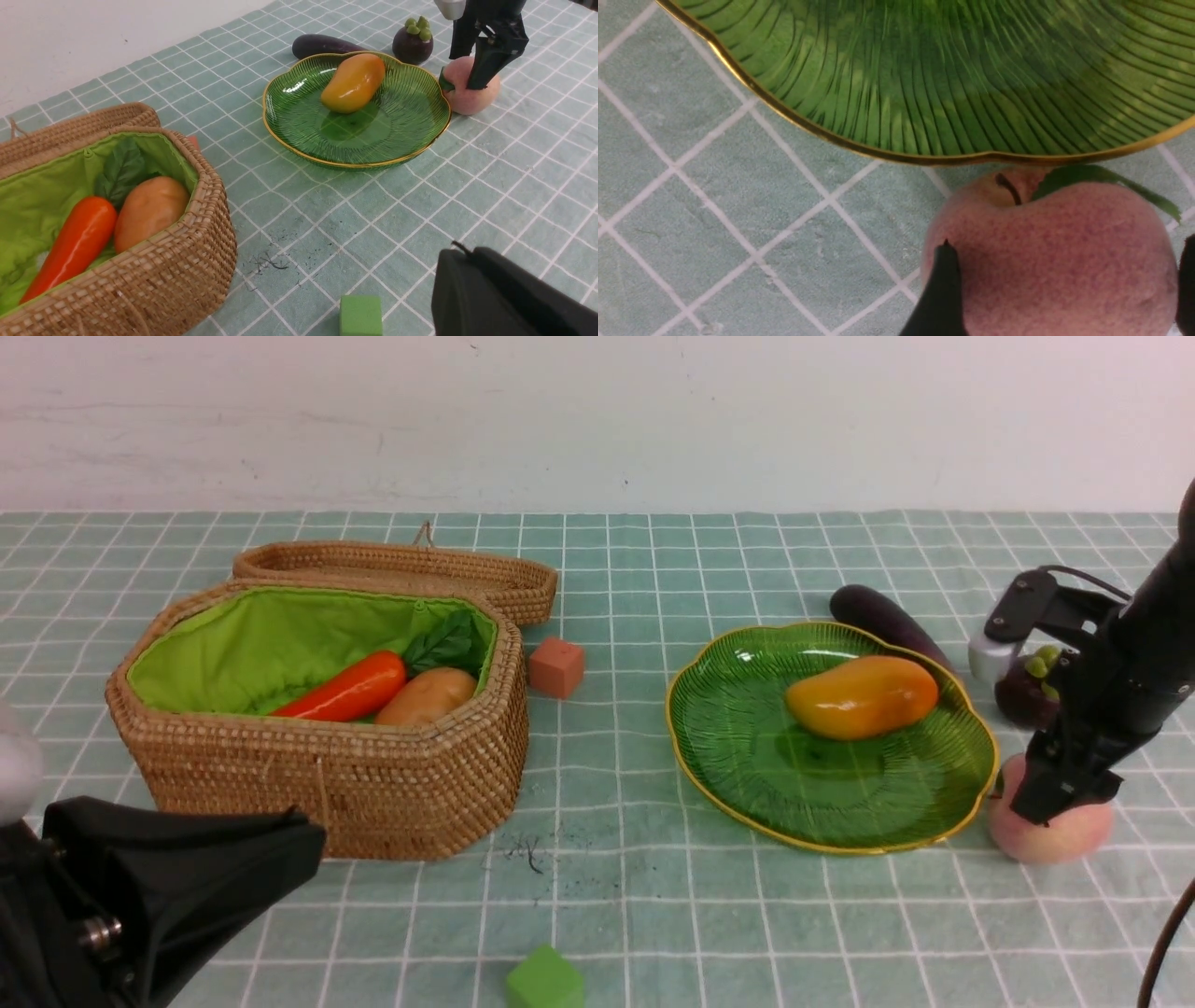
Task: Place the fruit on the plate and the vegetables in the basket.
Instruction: Grab a peach with your right arm and put it on the plate on the right
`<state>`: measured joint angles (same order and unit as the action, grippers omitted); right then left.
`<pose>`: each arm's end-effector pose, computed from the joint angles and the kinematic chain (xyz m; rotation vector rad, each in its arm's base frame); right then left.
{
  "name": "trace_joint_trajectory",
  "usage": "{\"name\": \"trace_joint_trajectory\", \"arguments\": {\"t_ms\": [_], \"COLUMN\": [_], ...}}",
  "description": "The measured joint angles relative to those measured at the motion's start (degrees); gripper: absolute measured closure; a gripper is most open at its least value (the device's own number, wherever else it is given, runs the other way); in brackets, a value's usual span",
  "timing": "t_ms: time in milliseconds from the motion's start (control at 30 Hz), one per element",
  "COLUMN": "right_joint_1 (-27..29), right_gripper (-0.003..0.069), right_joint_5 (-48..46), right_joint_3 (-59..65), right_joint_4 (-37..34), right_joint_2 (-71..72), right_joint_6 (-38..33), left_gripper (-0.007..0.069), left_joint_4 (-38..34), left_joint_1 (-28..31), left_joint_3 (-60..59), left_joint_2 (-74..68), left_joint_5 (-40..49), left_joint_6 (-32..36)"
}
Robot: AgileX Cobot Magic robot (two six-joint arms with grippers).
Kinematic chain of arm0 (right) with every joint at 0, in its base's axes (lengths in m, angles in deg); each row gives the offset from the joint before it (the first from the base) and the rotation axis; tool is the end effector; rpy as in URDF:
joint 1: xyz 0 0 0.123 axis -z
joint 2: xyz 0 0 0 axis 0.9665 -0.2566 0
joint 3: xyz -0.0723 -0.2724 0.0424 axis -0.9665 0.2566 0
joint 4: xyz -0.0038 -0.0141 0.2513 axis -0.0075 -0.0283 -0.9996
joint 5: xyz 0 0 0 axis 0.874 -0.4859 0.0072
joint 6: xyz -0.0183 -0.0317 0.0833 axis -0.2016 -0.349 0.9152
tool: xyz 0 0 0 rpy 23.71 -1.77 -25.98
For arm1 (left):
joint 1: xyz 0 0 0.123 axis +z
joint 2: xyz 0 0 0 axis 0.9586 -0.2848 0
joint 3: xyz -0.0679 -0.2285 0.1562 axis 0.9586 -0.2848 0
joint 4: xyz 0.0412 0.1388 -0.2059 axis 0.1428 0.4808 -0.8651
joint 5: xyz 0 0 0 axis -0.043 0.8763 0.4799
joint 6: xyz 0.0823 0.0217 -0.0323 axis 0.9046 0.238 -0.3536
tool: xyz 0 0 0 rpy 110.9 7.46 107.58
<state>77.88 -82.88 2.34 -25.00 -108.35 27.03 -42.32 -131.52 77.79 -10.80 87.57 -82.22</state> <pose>0.3859 -0.0041 0.2137 -1.2690 2.6110 0.0755 0.0858 -0.0922 0.3436 0.7165 1.8006 -0.4739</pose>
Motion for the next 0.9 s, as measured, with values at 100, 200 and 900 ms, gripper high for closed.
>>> {"name": "trace_joint_trajectory", "arguments": {"t_ms": [100,200,900], "right_joint_1": [0.0,0.0,-0.1], "right_gripper": [0.0064,0.0064,0.0097], "right_joint_5": [0.1,0.4,-0.3], "right_joint_3": [-0.1,-0.1,-0.4], "right_joint_4": [-0.3,-0.5,1.9], "right_joint_2": [-0.1,-0.1,0.1], "right_joint_6": [0.2,1.9,9.2], "left_gripper": [0.0629,0.0629,0.0627], "left_joint_4": [0.0,0.0,0.0], "left_joint_1": [0.0,0.0,0.0], "left_joint_3": [0.0,0.0,0.0], "left_joint_2": [0.0,0.0,0.0], "left_joint_5": [0.0,0.0,0.0], "left_joint_6": [0.0,0.0,0.0]}}
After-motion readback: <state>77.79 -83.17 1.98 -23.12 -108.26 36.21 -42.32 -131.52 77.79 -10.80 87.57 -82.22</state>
